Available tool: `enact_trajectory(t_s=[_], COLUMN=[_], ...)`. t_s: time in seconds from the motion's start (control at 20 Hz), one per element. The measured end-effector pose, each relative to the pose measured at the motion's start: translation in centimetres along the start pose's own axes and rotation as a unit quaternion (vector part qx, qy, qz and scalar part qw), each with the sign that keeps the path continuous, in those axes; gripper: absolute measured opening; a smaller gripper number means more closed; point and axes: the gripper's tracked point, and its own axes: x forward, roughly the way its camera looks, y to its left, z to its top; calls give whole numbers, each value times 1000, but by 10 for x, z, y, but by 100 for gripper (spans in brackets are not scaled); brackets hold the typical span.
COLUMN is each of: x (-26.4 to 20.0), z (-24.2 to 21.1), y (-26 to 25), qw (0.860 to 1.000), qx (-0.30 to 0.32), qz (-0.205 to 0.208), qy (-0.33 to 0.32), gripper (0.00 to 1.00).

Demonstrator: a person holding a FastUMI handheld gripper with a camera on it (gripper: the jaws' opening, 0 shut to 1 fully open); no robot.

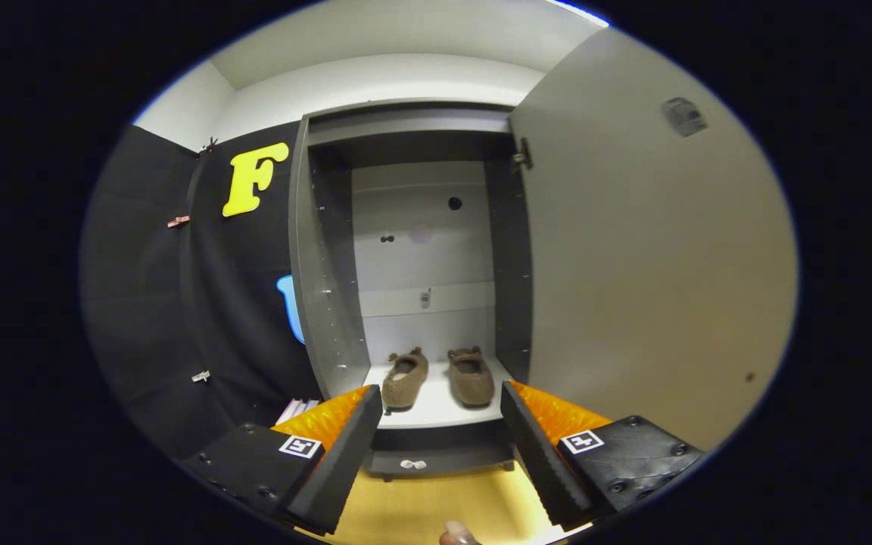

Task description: Open the shoe cabinet door, grab the shoes and put them into the shoe cabinet, then close the shoe cabinet door.

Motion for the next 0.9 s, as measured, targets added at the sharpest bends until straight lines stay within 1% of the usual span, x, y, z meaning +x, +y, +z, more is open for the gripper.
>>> enact_trajectory(t_s=[0.2, 0.35, 0.5, 0.7, 0.8, 0.9], x=[-70, -110, -138, -154, -149, -133], z=[20, 27, 33, 39, 34, 29], y=[-49, -97, -149, -219, -246, -264], qw=[999, 998, 997, 995, 996, 997], qx=[24, 12, -5, -9, -9, -9], qz=[-29, -44, -64, -81, -75, -59], qy=[-25, -40, -48, -60, -50, -41], gripper=[99, 98, 98, 98, 98, 98])
